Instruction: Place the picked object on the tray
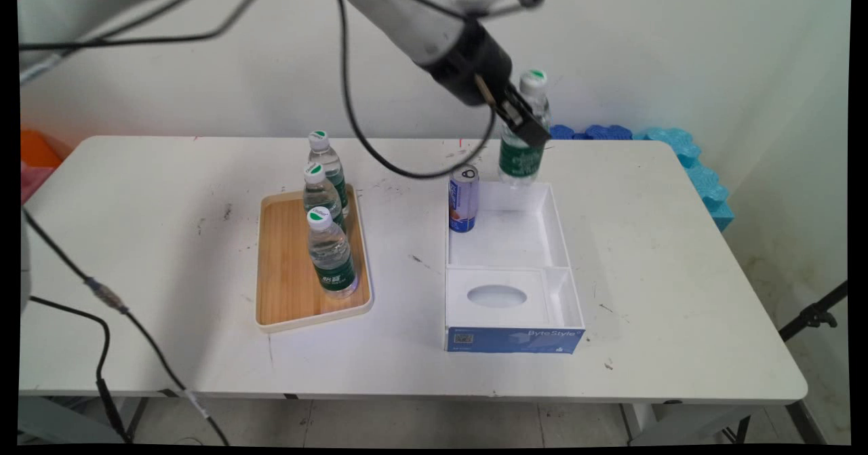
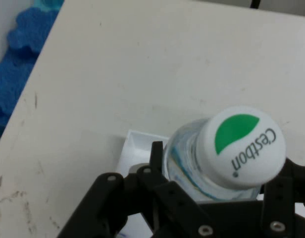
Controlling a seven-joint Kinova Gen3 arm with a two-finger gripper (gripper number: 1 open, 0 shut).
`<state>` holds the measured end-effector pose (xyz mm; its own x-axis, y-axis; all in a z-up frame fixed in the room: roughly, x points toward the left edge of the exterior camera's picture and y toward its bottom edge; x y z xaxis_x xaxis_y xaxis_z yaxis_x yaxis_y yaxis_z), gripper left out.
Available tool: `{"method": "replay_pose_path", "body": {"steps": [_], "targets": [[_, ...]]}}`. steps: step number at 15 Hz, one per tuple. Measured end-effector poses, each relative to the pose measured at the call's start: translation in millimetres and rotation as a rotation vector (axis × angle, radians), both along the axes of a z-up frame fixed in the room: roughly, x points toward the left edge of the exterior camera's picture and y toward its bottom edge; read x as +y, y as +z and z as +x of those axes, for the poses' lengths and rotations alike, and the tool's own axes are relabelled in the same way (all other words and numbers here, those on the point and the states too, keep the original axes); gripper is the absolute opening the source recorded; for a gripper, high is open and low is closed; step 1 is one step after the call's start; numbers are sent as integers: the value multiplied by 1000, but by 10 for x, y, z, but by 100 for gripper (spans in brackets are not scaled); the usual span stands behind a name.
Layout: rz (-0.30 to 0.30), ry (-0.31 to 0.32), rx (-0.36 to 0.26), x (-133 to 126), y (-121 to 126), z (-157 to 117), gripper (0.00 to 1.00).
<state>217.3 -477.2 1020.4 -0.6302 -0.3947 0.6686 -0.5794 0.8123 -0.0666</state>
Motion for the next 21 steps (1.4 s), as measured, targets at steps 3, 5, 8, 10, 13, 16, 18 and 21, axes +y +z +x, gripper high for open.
{"method": "replay_pose_path", "body": {"steps": [3,5,8,10,13,16,18,21], "targets": [[-20,-13,25,253,430,264,0],[-33,-22,34,415,696,485,0],[-44,-32,39,583,942,783,0],[-45,-38,41,683,1056,979,0],[-37,-51,32,843,1187,1347,0],[-18,-69,7,1014,1233,1789,0],[1,-71,-13,1114,1188,2089,0],[31,-72,-37,1254,1035,2462,0]]}}
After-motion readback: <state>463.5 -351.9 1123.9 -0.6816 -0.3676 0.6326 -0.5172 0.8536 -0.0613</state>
